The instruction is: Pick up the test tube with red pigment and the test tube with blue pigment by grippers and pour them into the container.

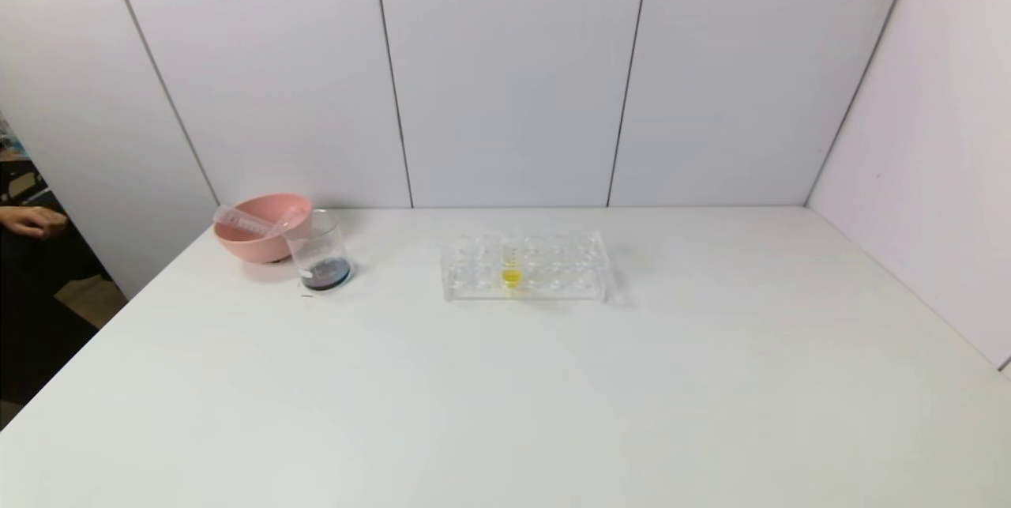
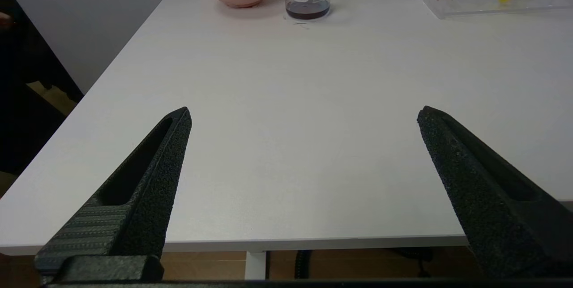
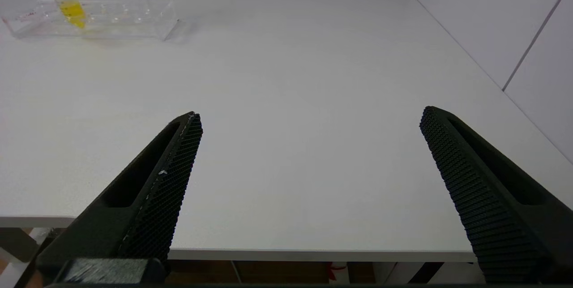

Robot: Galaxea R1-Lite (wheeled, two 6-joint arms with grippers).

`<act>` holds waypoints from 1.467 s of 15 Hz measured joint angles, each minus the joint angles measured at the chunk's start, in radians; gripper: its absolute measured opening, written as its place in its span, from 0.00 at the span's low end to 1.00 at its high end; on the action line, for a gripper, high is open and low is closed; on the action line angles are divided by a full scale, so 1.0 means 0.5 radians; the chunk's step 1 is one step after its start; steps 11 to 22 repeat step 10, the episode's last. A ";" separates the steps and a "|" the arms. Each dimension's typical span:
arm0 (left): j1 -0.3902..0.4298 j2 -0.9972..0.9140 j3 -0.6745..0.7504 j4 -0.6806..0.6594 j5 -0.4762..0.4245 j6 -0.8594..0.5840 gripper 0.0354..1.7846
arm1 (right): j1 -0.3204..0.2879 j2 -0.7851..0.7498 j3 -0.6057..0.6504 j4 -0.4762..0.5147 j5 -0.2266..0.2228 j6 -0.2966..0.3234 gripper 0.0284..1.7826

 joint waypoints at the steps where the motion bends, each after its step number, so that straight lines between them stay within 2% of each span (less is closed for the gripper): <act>1: 0.000 0.000 0.000 0.001 0.001 0.000 0.99 | 0.000 0.000 0.000 0.000 0.000 0.000 1.00; 22: 0.000 0.000 0.000 0.001 0.000 0.000 0.99 | 0.002 0.000 0.000 -0.001 0.000 0.000 1.00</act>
